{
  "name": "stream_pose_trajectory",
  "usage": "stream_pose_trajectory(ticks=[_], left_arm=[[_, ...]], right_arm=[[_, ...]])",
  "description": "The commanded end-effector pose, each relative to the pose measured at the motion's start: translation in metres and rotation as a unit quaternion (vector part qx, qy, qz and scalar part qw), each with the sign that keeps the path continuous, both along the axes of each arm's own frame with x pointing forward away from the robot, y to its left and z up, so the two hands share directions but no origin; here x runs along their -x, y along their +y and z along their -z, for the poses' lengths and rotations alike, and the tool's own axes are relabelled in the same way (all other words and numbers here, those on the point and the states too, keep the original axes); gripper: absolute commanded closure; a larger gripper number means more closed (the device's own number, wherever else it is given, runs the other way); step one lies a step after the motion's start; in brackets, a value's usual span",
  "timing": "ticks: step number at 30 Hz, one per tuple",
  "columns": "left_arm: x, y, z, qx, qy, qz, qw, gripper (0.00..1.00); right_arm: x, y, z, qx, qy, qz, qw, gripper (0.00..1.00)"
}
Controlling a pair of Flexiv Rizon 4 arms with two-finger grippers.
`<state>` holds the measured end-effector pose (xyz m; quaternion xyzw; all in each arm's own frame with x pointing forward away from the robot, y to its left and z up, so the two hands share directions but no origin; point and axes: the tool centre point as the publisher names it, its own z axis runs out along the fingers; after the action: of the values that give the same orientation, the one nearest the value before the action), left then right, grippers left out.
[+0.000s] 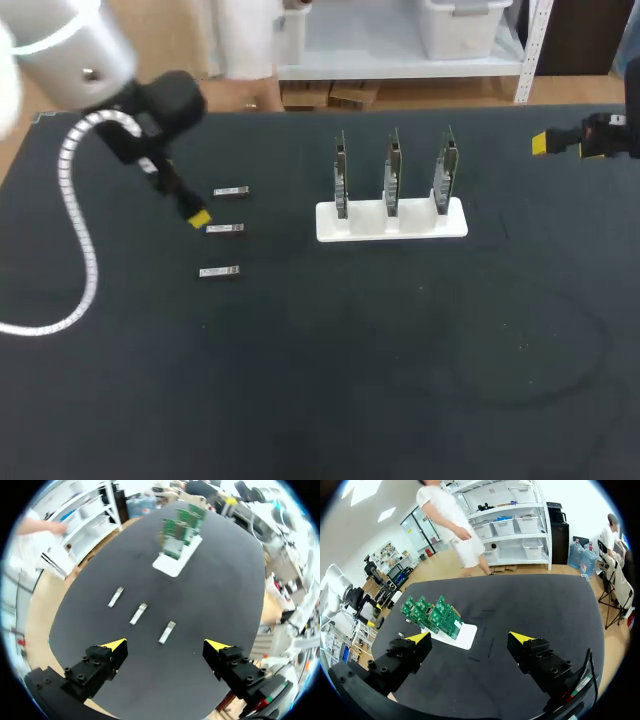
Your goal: Pick up the optical module with the left hand, and insert it into the network port with the right hand.
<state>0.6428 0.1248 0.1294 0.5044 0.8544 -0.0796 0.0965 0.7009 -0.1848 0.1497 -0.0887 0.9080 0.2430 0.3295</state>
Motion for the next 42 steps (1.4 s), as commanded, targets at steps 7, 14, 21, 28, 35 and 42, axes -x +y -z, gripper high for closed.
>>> stream_pose_trajectory(ticks=[7,14,21,28,35,42], left_arm=[[0.007,-0.011,0.023,-0.065,0.075,0.159,0.982,0.00],[0.028,0.006,0.053,-0.083,0.091,0.134,0.983,0.00],[0.030,0.007,0.066,-0.073,0.055,0.118,0.989,0.00],[0.028,0.004,0.061,-0.078,0.052,0.104,0.990,0.00],[0.028,0.004,0.061,-0.078,0.052,0.104,0.990,0.00],[0.029,-0.003,0.075,-0.076,0.069,0.127,0.987,0.00]], right_arm=[[0.001,0.000,-0.001,0.001,0.000,0.001,1.000,0.00],[0.001,0.000,-0.001,0.001,0.000,0.001,1.000,0.00],[0.001,0.000,-0.001,0.001,0.000,0.001,1.000,0.00],[0.001,0.000,-0.001,0.001,0.000,0.001,1.000,0.00],[0.001,0.000,-0.001,0.001,0.000,0.001,1.000,0.00],[0.001,0.000,-0.001,0.001,0.000,0.001,1.000,0.00]])
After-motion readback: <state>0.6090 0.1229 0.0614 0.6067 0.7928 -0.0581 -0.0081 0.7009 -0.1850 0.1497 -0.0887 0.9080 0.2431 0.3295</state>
